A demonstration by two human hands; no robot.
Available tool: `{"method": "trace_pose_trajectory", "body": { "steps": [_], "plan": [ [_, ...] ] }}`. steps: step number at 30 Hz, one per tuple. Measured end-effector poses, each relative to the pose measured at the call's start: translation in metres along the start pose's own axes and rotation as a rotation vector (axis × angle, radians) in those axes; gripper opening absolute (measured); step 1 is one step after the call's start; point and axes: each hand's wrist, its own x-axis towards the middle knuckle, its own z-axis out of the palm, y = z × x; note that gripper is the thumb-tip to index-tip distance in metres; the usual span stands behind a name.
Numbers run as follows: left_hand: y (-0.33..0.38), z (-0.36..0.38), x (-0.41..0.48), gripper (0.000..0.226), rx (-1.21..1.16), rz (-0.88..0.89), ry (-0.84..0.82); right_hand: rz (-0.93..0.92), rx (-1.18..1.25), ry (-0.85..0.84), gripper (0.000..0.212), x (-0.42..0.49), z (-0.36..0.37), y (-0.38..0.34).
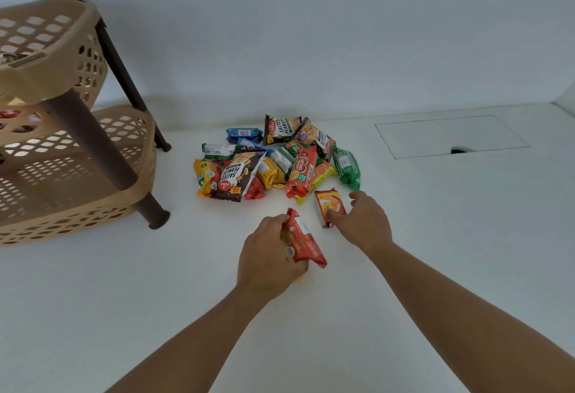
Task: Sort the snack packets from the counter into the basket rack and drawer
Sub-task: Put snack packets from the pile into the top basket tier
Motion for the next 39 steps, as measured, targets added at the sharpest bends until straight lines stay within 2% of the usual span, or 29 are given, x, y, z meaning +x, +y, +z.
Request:
{"method": "trace_pose_trajectory", "body": {
  "steps": [4, 9, 13, 16, 19, 22, 25, 32, 35, 39],
  "plan": [
    [-0.012, -0.028, -0.025, 0.086, -0.073, 0.047, 0.049, -0.023, -0.062, -0.001, 0.082, 0.000, 0.011, -0.010],
    [-0.036, -0.073, -0.055, 0.085, -0.042, 0.066, 0.116, -0.006, -0.093, 0.020, 0.068, -0.008, 0.020, -0.010],
    [-0.058, -0.101, -0.079, 0.089, -0.078, -0.020, 0.177, 0.014, 0.000, 0.049, 0.059, -0.026, 0.022, -0.013],
    [-0.071, -0.119, -0.100, 0.084, -0.192, -0.055, 0.243, 0.064, 0.125, 0.048, 0.053, -0.055, 0.024, -0.019],
    [-0.087, -0.140, -0.123, 0.087, -0.242, -0.029, 0.295, 0.094, 0.249, 0.013, 0.043, -0.092, 0.023, -0.031],
    [-0.101, -0.171, -0.137, 0.092, -0.214, -0.010, 0.280, 0.099, 0.402, -0.052, 0.032, -0.130, 0.024, -0.055],
    [-0.118, -0.213, -0.143, 0.084, -0.150, 0.041, 0.292, 0.090, 0.542, -0.152, 0.036, -0.167, 0.027, -0.097],
    [-0.150, -0.343, -0.143, 0.085, -0.017, 0.172, 0.429, -0.144, 0.761, -0.371, 0.041, -0.231, 0.016, -0.220],
    [-0.159, -0.404, -0.147, 0.082, -0.016, 0.215, 0.484, -0.272, 0.823, -0.474, 0.060, -0.255, 0.008, -0.272],
    [-0.175, -0.478, -0.139, 0.085, 0.061, 0.254, 0.542, -0.460, 0.843, -0.486, 0.079, -0.280, 0.004, -0.327]
  ]
}}
